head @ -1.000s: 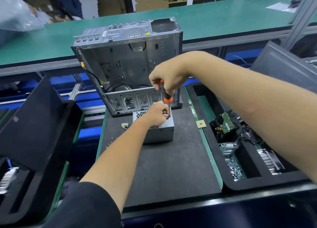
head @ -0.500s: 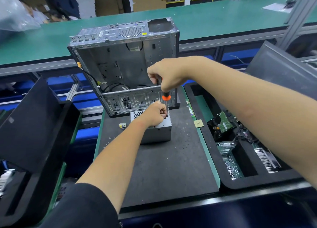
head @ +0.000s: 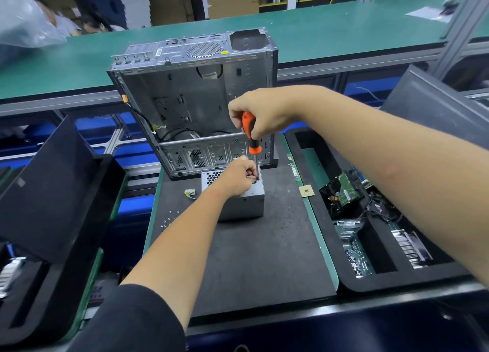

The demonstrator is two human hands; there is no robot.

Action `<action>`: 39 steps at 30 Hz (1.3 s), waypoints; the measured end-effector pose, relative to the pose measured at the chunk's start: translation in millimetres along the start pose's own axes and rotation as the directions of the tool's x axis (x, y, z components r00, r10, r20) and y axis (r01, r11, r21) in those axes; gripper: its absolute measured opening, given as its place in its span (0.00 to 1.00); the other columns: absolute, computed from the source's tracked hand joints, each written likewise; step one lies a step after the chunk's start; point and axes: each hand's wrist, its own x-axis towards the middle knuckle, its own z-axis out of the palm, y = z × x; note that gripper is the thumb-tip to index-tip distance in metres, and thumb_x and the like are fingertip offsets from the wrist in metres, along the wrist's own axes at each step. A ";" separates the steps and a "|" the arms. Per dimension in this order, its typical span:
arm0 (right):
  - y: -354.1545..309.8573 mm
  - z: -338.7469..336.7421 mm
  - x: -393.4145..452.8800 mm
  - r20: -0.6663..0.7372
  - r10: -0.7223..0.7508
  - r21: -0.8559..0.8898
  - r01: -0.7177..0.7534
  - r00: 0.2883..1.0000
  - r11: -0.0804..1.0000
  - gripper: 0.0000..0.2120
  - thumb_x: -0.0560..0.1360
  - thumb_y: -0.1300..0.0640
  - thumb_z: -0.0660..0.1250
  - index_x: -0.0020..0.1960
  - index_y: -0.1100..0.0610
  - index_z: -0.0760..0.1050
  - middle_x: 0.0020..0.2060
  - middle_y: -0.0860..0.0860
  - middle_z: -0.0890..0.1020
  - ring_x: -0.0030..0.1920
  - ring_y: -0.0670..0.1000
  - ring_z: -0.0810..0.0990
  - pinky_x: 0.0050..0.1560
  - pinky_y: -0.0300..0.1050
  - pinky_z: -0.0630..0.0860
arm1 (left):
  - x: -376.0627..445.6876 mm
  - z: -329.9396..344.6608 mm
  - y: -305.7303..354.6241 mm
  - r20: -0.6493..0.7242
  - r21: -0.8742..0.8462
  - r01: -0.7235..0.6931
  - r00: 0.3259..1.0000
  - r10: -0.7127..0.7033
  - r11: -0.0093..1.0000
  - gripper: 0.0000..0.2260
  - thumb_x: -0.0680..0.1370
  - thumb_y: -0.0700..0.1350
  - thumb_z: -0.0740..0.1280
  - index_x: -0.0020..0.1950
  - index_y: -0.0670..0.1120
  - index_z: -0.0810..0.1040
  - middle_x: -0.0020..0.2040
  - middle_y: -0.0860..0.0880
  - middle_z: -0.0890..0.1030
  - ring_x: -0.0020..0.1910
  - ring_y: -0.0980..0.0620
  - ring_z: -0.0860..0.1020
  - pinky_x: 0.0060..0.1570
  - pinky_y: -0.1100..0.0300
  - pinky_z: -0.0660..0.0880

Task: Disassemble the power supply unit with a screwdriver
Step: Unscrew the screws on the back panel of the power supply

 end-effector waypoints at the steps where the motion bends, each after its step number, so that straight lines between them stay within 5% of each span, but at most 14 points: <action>1: 0.1 1.4 0.7 -0.004 0.010 0.004 -0.010 1.000 1.000 0.09 0.71 0.60 0.69 0.49 0.53 0.71 0.41 0.45 0.75 0.42 0.53 0.77 0.41 0.47 0.73 | -0.3 0.4 0.1 -0.012 -0.007 -0.007 1.000 0.007 1.000 0.05 0.74 0.30 0.64 0.42 0.37 0.77 0.40 0.53 0.68 0.35 0.58 0.69 0.38 0.70 0.69; 5: -7.5 1.1 6.0 0.019 0.191 -0.136 -0.187 0.981 0.973 0.22 0.79 0.40 0.54 0.45 0.58 0.72 0.36 0.55 0.79 0.25 0.54 0.82 0.38 0.48 0.76 | -4.2 -1.2 3.2 -0.026 -0.035 -0.024 0.999 0.023 0.999 0.09 0.74 0.29 0.64 0.39 0.42 0.76 0.40 0.53 0.68 0.34 0.59 0.69 0.37 0.76 0.66; 10: -3.4 1.9 5.2 -0.015 0.088 -0.087 -0.089 0.996 0.992 0.05 0.76 0.58 0.61 0.50 0.57 0.74 0.39 0.52 0.82 0.38 0.53 0.82 0.38 0.45 0.74 | -5.9 -1.7 4.2 -0.016 -0.042 -0.011 1.000 0.010 0.999 0.13 0.74 0.30 0.64 0.36 0.46 0.72 0.40 0.53 0.68 0.34 0.58 0.69 0.37 0.77 0.67; 12: -1.8 -1.5 -0.8 0.020 0.054 0.011 -0.055 0.998 0.998 0.09 0.72 0.62 0.67 0.52 0.55 0.74 0.42 0.48 0.79 0.42 0.52 0.78 0.39 0.45 0.73 | -6.5 -2.2 4.3 -0.018 -0.036 -0.008 1.000 0.008 0.999 0.11 0.75 0.30 0.65 0.38 0.45 0.74 0.41 0.53 0.68 0.34 0.58 0.69 0.38 0.77 0.67; 15: 1.7 1.8 -3.7 0.018 0.109 -0.040 -0.109 0.994 0.993 0.09 0.73 0.53 0.69 0.50 0.56 0.74 0.41 0.51 0.80 0.38 0.53 0.82 0.37 0.45 0.74 | -6.0 -1.7 4.8 -0.019 -0.038 -0.007 1.000 0.006 0.999 0.10 0.75 0.30 0.64 0.39 0.43 0.75 0.41 0.53 0.68 0.34 0.59 0.69 0.38 0.77 0.67; 17: 3.3 3.9 -1.3 -0.006 0.215 -0.142 -0.214 0.977 0.967 0.18 0.79 0.43 0.59 0.48 0.59 0.72 0.39 0.56 0.80 0.28 0.55 0.83 0.35 0.46 0.75 | -6.5 -1.7 4.6 -0.017 -0.036 -0.006 1.000 0.006 0.999 0.09 0.75 0.29 0.64 0.41 0.42 0.76 0.41 0.53 0.68 0.34 0.59 0.68 0.38 0.78 0.67; 19: 3.6 4.9 0.2 -0.031 0.230 -0.197 -0.232 0.973 0.953 0.18 0.82 0.48 0.51 0.47 0.61 0.71 0.39 0.59 0.79 0.23 0.55 0.81 0.34 0.46 0.74 | -7.2 -2.1 4.5 -0.016 -0.035 -0.004 1.000 0.004 0.999 0.08 0.75 0.29 0.64 0.41 0.42 0.76 0.41 0.53 0.68 0.33 0.59 0.68 0.38 0.77 0.67; 22: 8.0 4.3 2.5 -0.049 0.091 -0.146 -0.097 0.995 0.984 0.07 0.78 0.54 0.62 0.49 0.57 0.71 0.41 0.52 0.80 0.36 0.53 0.81 0.38 0.46 0.73 | -7.9 -2.3 6.9 -0.024 -0.053 0.001 1.000 -0.003 0.999 0.10 0.75 0.29 0.64 0.39 0.43 0.75 0.40 0.53 0.68 0.32 0.59 0.68 0.36 0.77 0.67; 25: 6.4 2.2 -3.8 -0.003 0.013 -0.039 -0.013 1.000 0.999 0.12 0.70 0.59 0.73 0.50 0.53 0.72 0.41 0.48 0.77 0.37 0.47 0.74 0.35 0.44 0.68 | -9.3 -3.0 7.2 -0.031 -0.044 -0.002 1.000 0.000 0.999 0.12 0.75 0.29 0.65 0.37 0.45 0.74 0.40 0.53 0.68 0.32 0.59 0.68 0.36 0.77 0.66; 28: 5.9 5.4 -3.1 -0.007 0.028 -0.067 -0.029 1.000 0.997 0.10 0.72 0.54 0.72 0.48 0.55 0.73 0.42 0.51 0.82 0.39 0.53 0.82 0.41 0.48 0.77 | -8.8 -1.9 6.9 -0.034 -0.025 -0.001 0.999 0.000 1.000 0.11 0.75 0.30 0.64 0.38 0.44 0.74 0.40 0.54 0.68 0.33 0.59 0.68 0.37 0.74 0.67; 31: 1.0 4.6 -1.3 0.028 0.205 -0.168 -0.197 0.978 0.966 0.20 0.79 0.42 0.58 0.46 0.60 0.73 0.33 0.56 0.84 0.26 0.55 0.83 0.38 0.47 0.78 | -9.1 -2.3 7.1 -0.032 -0.017 0.000 0.999 -0.001 1.000 0.10 0.75 0.29 0.64 0.40 0.43 0.75 0.40 0.54 0.68 0.34 0.58 0.70 0.37 0.77 0.68; 33: -0.6 4.2 0.9 0.009 0.203 -0.232 -0.195 0.979 0.953 0.18 0.80 0.48 0.53 0.47 0.61 0.73 0.31 0.57 0.84 0.25 0.54 0.82 0.35 0.46 0.75 | -9.1 -2.9 7.7 -0.017 0.001 -0.001 1.000 0.001 1.000 0.09 0.75 0.29 0.64 0.40 0.42 0.75 0.41 0.52 0.68 0.36 0.56 0.71 0.40 0.74 0.68; 36: 2.4 5.0 1.0 -0.035 0.052 -0.123 -0.056 0.998 0.991 0.05 0.77 0.54 0.64 0.48 0.56 0.72 0.38 0.50 0.81 0.36 0.52 0.81 0.38 0.45 0.73 | -8.8 -4.1 10.4 0.000 0.034 0.004 1.000 -0.004 0.999 0.09 0.75 0.30 0.64 0.39 0.43 0.74 0.42 0.50 0.69 0.39 0.52 0.72 0.45 0.64 0.70; 39: 3.6 2.8 -4.8 -0.038 -0.002 -0.073 -0.001 0.999 0.997 0.08 0.72 0.61 0.69 0.48 0.53 0.73 0.38 0.44 0.75 0.37 0.46 0.74 0.36 0.41 0.69 | -7.5 -6.0 14.7 0.024 0.074 0.022 0.999 -0.023 0.997 0.12 0.75 0.31 0.64 0.34 0.44 0.73 0.43 0.51 0.70 0.39 0.54 0.72 0.41 0.67 0.68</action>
